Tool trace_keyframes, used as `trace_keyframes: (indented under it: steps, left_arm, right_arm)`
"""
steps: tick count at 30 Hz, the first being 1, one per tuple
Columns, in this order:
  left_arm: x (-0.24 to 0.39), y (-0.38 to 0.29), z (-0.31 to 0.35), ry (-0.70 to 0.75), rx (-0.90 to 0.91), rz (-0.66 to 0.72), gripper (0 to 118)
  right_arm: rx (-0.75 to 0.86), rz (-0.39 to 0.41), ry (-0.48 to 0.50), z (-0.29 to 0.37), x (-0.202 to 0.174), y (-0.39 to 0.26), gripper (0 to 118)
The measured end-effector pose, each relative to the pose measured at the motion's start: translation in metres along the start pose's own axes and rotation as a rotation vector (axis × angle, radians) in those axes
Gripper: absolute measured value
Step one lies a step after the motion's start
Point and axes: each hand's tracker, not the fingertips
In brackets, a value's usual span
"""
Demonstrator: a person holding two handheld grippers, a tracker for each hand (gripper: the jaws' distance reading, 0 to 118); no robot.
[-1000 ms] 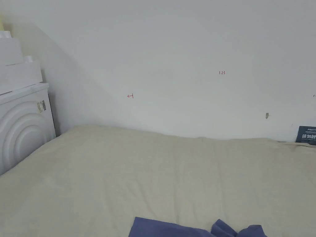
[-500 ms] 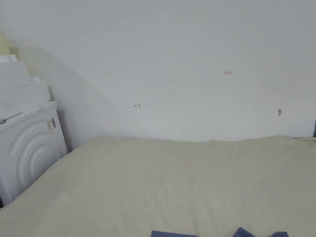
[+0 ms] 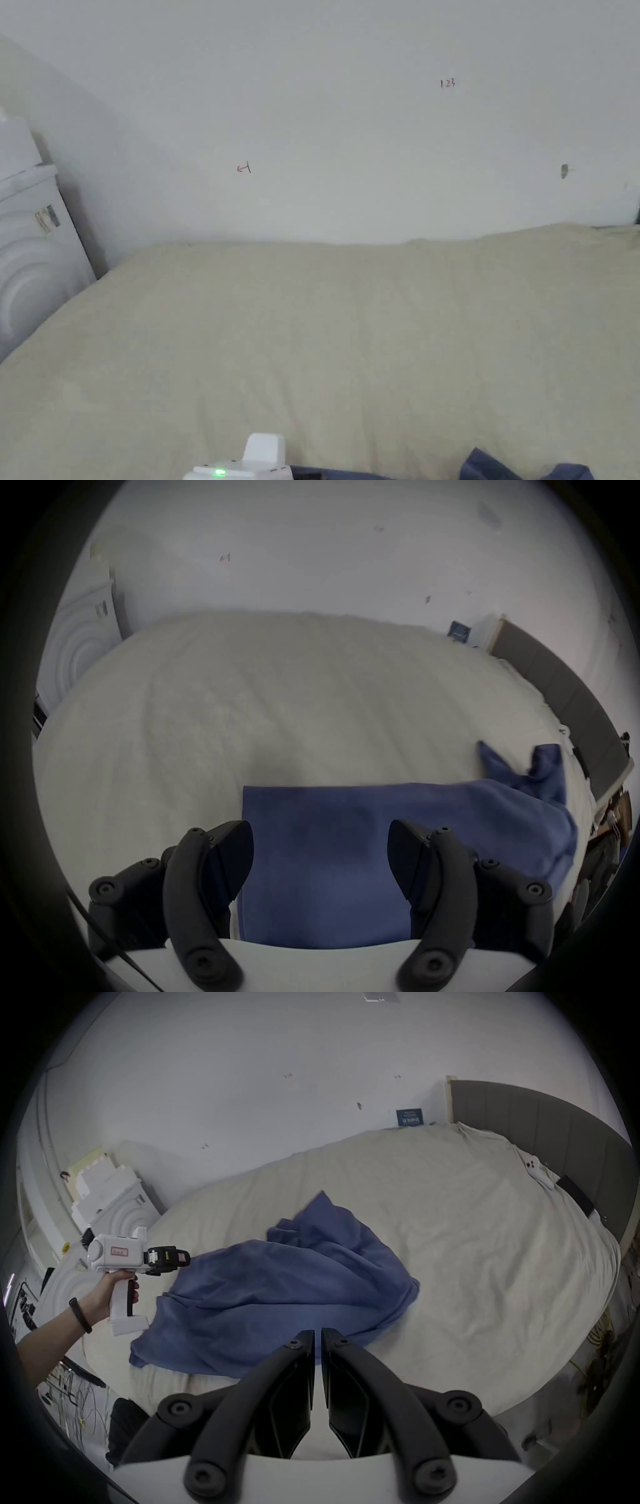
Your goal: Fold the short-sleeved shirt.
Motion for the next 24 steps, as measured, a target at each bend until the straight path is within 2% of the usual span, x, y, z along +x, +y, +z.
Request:
trace_keyframes:
  steps: [4,7,8,9,10,11,15,16,18,19,20,24]
  left_arm:
    - [-0.004,0.004,-0.030,0.013,-0.049,-0.016,84]
    - [0.006,0.000,-0.029,0.049,-0.032,-0.123,80]
    - [0.010,-0.004,-0.021,0.053,-0.012,-0.149,72]
    - [0.014,-0.006,-0.017,0.043,0.014,-0.174,54]
    - [0.021,-0.008,-0.015,0.065,0.028,-0.226,20]
    - [0.028,-0.010,-0.017,0.065,0.011,-0.272,7]
    - [0.033,-0.017,-0.028,0.093,-0.011,-0.283,6]
    - [0.033,-0.014,-0.030,0.092,-0.021,-0.282,6]
    - [0.030,-0.010,-0.030,0.082,-0.043,-0.269,6]
    - [0.029,-0.008,-0.030,0.075,-0.053,-0.257,6]
    - [0.028,-0.005,-0.031,0.071,-0.059,-0.252,6]
    - [0.023,-0.001,-0.034,0.060,-0.077,-0.212,6]
  right_arm:
    - [-0.029,-0.017,-0.036,-0.013,0.014,0.001,5]
    - [-0.043,-0.054,-0.033,-0.020,0.020,-0.001,5]
    - [-0.046,-0.055,-0.034,-0.023,0.021,-0.001,5]
    - [-0.047,-0.054,-0.036,-0.025,0.021,-0.001,5]
    - [-0.050,-0.046,-0.037,-0.028,0.020,0.000,5]
    - [-0.056,-0.026,-0.037,-0.032,0.020,0.003,5]
    - [0.003,0.063,-0.037,-0.045,0.019,0.031,11]
    - [0.026,0.099,-0.052,-0.051,0.018,0.044,18]
    - [0.071,0.142,-0.084,-0.068,0.017,0.072,47]
    - [0.045,0.156,-0.078,-0.082,0.017,0.090,70]
    - [0.025,0.173,-0.066,-0.095,0.016,0.105,79]
    - [-0.018,0.245,-0.036,-0.158,0.008,0.159,80]
